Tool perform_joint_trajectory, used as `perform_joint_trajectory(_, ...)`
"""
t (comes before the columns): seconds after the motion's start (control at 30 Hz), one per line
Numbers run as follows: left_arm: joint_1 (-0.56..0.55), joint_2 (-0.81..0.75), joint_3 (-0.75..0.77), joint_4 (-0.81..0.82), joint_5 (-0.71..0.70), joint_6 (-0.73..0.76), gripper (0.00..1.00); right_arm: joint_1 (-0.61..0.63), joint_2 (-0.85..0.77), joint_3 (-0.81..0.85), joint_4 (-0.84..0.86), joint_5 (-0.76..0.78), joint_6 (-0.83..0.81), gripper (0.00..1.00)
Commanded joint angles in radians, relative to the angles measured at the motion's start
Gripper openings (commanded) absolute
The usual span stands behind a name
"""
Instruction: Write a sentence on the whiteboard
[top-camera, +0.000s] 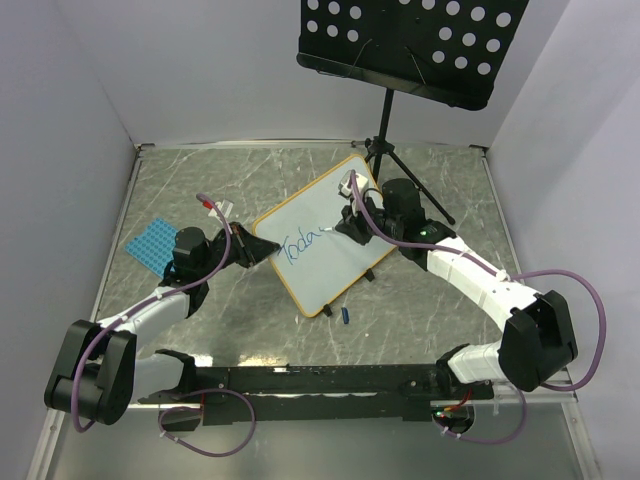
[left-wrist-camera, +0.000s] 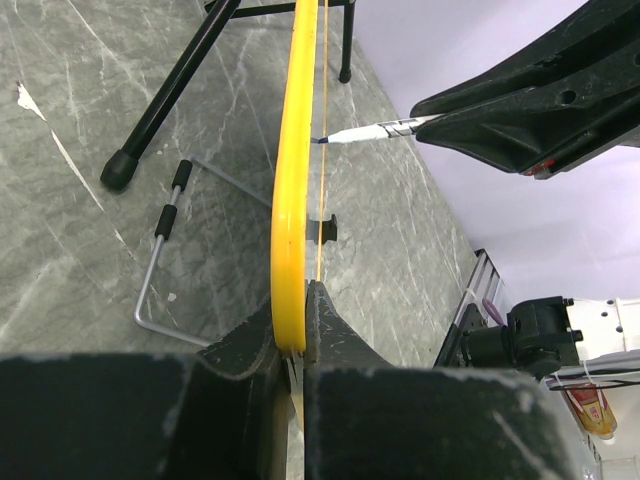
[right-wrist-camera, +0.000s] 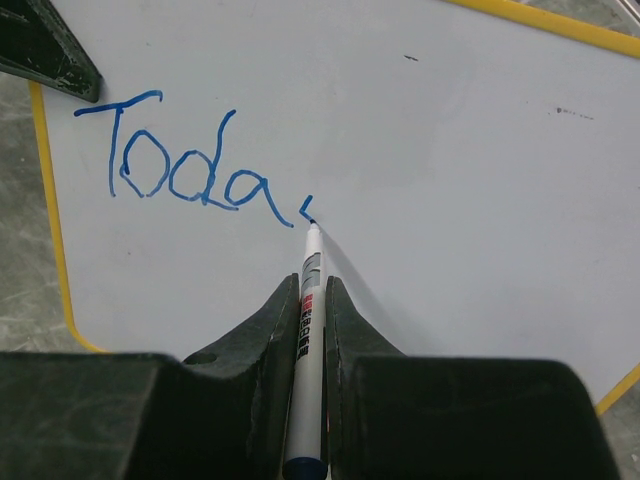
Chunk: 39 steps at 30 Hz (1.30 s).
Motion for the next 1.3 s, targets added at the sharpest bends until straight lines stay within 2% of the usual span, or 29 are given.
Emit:
perform_joint_trajectory(0.0,-0.020,-0.008,-0.012,-0.045,0.088,0.083,0.01,-0.011,-0.003,0.020,0.039,0.060,0.006,0.00)
perform_joint_trajectory(0.7,-0.020,0.001,-0.009,-0.046,0.091,0.085,0.01,-0.006,-0.001,0.039,0.097,0.079,0.014,0.00)
perform_joint_trajectory(1.27,-0.019,-0.007,-0.009,-0.054,0.090,0.088,0.01,-0.004,-0.013,0.025,-0.032,0.040,-0.045,0.00)
